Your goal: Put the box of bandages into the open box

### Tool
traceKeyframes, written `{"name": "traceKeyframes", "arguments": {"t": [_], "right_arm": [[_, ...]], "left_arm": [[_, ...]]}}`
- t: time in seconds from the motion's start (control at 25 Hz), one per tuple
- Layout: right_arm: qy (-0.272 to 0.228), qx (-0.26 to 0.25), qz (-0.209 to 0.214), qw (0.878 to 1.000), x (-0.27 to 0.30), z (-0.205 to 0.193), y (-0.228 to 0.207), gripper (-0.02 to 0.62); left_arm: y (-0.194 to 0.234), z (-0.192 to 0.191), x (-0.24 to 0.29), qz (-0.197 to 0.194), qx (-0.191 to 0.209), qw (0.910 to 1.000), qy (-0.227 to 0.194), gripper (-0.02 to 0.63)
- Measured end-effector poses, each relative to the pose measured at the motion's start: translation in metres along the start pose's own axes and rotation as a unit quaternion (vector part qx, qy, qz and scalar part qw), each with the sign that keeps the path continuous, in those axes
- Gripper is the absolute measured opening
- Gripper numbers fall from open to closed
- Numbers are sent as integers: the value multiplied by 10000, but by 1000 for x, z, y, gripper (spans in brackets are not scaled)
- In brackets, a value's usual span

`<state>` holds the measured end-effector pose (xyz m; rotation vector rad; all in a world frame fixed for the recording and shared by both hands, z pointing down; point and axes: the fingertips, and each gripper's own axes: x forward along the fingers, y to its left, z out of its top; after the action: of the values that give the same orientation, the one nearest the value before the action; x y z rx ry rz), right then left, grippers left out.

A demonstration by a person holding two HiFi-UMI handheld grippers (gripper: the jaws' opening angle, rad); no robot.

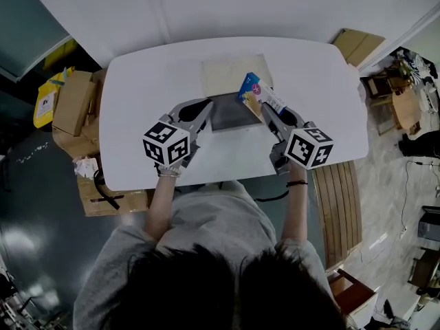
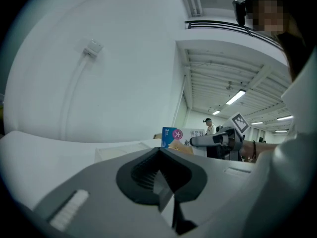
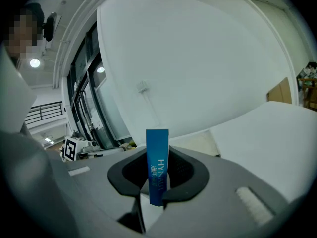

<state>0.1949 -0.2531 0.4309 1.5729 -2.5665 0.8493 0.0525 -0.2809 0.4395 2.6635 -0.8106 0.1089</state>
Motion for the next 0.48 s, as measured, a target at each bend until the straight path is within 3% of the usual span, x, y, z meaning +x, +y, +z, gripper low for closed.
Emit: {"name": "traceKeyframes", "arguments": {"t": [0.48], "right_arm": [[962, 47, 619, 9934, 24, -9, -16, 84]], "left_arm": [[7, -23, 10, 422, -477, 9978, 207, -5]]}}
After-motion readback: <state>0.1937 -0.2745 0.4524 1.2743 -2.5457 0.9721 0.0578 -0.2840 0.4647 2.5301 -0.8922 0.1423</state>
